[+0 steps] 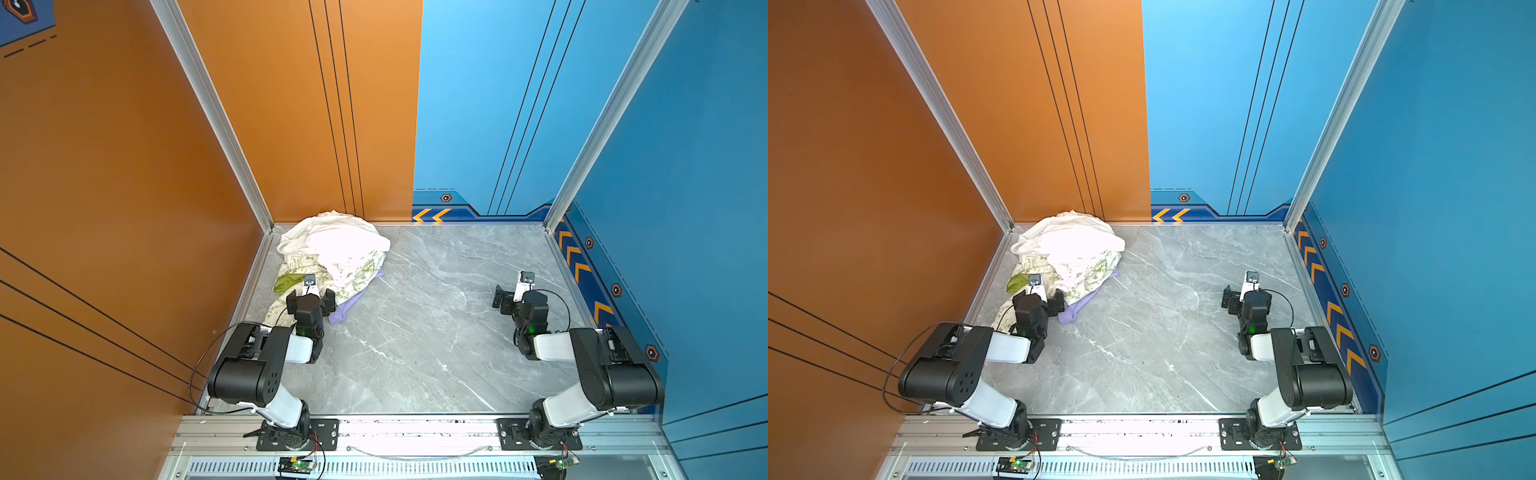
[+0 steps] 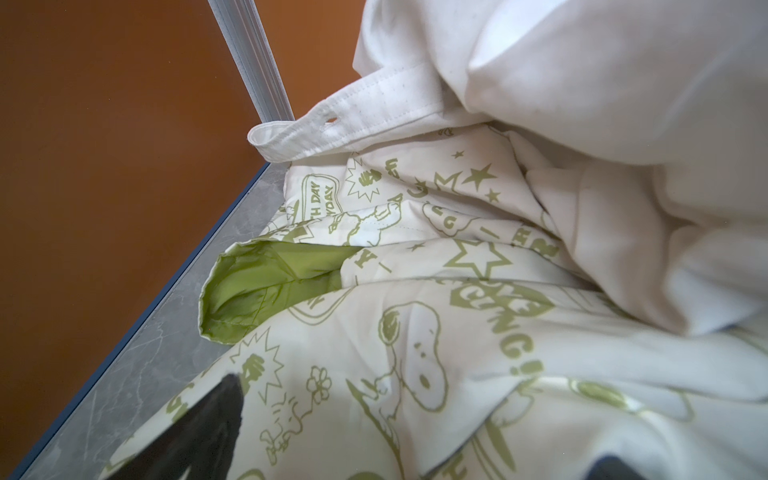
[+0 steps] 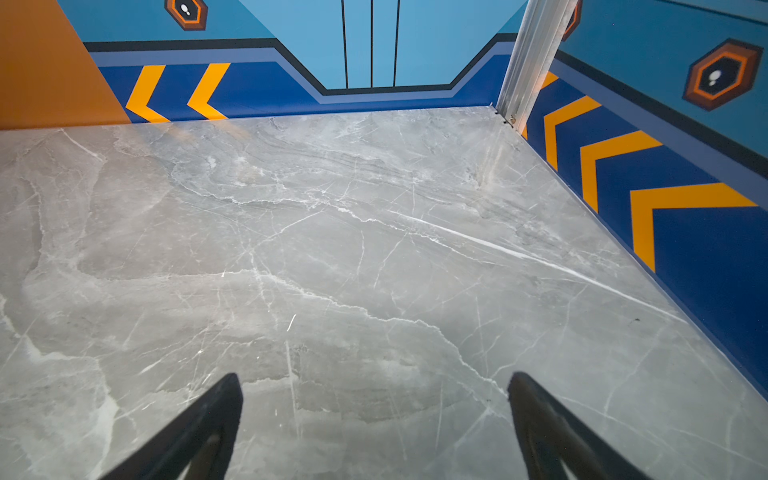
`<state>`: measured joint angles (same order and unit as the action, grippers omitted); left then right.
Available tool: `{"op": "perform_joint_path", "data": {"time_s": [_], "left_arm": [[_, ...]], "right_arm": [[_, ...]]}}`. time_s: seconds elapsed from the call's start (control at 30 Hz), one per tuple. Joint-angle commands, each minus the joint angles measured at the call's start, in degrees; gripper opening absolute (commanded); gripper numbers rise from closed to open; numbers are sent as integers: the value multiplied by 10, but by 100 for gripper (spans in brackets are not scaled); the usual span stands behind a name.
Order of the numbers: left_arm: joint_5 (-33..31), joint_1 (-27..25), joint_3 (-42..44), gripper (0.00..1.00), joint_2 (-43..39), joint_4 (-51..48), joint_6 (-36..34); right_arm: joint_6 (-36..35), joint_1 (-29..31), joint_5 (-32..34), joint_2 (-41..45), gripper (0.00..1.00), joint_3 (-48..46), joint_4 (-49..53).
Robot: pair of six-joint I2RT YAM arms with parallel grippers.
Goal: Pick out a specific cloth from the pile
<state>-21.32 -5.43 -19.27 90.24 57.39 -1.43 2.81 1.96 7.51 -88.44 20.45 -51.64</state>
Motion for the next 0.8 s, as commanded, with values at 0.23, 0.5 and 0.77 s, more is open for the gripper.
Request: {"op": "perform_joint_path", "data": {"time_s": [0.23,0.5,0.77], "left_arm": [[8,-22,3,98,-81,-45,-23],[-34,-60,-30,98,-344,-345,25],[38,-59,-157,98,-513,-723,150]], "right_arm": [[1,-2,-22,7,100,10,4],[2,17,-23,165,100,43,197],[65,46,-136,323,100,93,354]]}}
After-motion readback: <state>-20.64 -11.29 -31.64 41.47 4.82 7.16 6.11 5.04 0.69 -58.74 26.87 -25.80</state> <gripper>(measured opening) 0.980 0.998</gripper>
